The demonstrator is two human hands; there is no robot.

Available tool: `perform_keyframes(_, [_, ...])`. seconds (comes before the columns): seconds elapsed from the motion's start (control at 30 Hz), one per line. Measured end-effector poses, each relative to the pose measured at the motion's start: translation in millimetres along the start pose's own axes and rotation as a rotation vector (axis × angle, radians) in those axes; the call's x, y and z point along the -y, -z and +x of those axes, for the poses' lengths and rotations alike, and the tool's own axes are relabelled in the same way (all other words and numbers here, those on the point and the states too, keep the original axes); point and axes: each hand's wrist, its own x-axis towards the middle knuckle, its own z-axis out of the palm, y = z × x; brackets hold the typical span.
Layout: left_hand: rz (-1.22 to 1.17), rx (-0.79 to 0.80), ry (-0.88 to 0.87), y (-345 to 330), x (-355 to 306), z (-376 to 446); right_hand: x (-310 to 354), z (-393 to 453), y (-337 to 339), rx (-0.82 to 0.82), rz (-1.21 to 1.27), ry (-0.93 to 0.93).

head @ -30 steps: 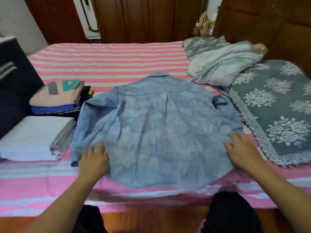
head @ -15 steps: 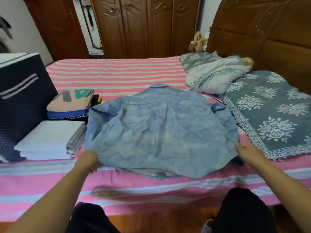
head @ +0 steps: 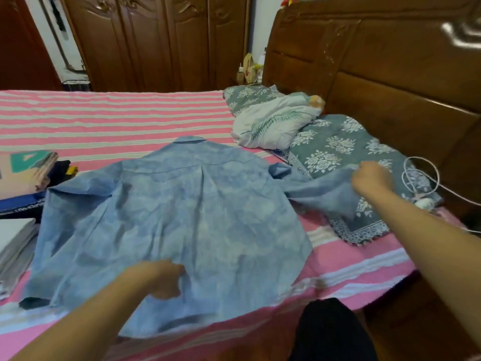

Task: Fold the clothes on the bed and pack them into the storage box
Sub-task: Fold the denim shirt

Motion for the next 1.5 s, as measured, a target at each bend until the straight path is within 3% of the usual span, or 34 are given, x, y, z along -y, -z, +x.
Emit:
perform_keyframes(0.07, [0.052,0.030,-0.074,64.4,-24.9,19.5,13.8,49.6,45.3,-0.279,0.053,0.121])
perform_keyframes(0.1, [0.050,-0.032,-0.114,94.7,-37.5,32.5,21.3,69.6,62.2,-0.398,0.145,0.156])
perform_keyframes(0.17, [-0.125,-0.305,-0.172,151.9,-62.8,80.5,26.6,113.3,75.3,-0.585,0.390,0.209])
perform_keyframes(0.23, [-0.455,-0.607,-0.216,185.4,-84.0,138.1,13.3,148.6,57.9,-0.644,0.604,0.117])
perform_keyframes(0.3, [-0.735,-0.671,-0.260,199.9,-103.1,187.0,-21.3,181.9,19.1,-0.495,0.444,-0.025])
perform_keyframes(0.4, [-0.676,-0.330,-0.294,196.4,-132.6,225.8,-72.0,205.4,-39.5,0.044,0.208,-0.434])
perform_keyframes(0.43, [-0.613,-0.262,-0.289,192.8,-138.3,227.6,-77.7,207.2,-48.1,0.113,0.219,-0.495])
perform_keyframes(0.5, [-0.605,-0.300,-0.229,198.7,-152.7,239.2,-77.9,227.3,-55.4,0.151,0.227,-0.545])
perform_keyframes(0.6, [-0.675,-0.561,-0.077,224.6,-169.4,259.6,-72.8,256.5,-59.0,0.125,0.212,-0.576])
perform_keyframes(0.63, [-0.666,-0.581,-0.033,232.3,-175.9,273.0,-73.8,266.3,-60.3,0.116,0.179,-0.587])
perform_keyframes(0.73, [-0.572,-0.475,0.053,244.7,-189.5,307.7,-83.7,293.2,-72.4,0.199,0.174,-0.607])
perform_keyframes(0.87, [-0.665,-0.353,0.137,250.6,-191.2,316.7,-85.1,310.2,-77.2,0.382,0.443,-0.619])
perform_keyframes(0.97, [-0.476,-0.198,0.204,249.6,-199.4,307.6,-92.4,310.3,-48.9,0.059,0.535,-0.496])
perform_keyframes(1.03, [-0.218,-0.288,0.198,264.3,-215.3,289.6,-102.0,296.1,-36.5,0.008,0.485,-0.426])
perform_keyframes(1.1, [-0.180,-0.475,0.075,303.5,-244.8,272.0,-115.6,280.1,-39.1,0.213,0.473,-0.451])
perform_keyframes(1.17, [-0.378,-0.683,-0.191,346.3,-291.3,257.5,-130.2,274.0,-45.0,0.362,0.563,-0.466])
perform_keyframes(1.23, [-0.618,-0.649,-0.443,373.7,-342.7,247.8,-139.1,271.6,-42.1,0.419,0.582,-0.417])
perform_keyframes(1.33, [-0.669,-0.547,-0.709,385.4,-405.4,249.9,-138.6,268.0,-27.4,0.546,0.469,-0.366])
perform_keyframes(1.5, [-0.485,-0.511,-0.677,386.2,-456.4,271.3,-118.8,323.1,-19.1,0.465,0.596,-0.490])
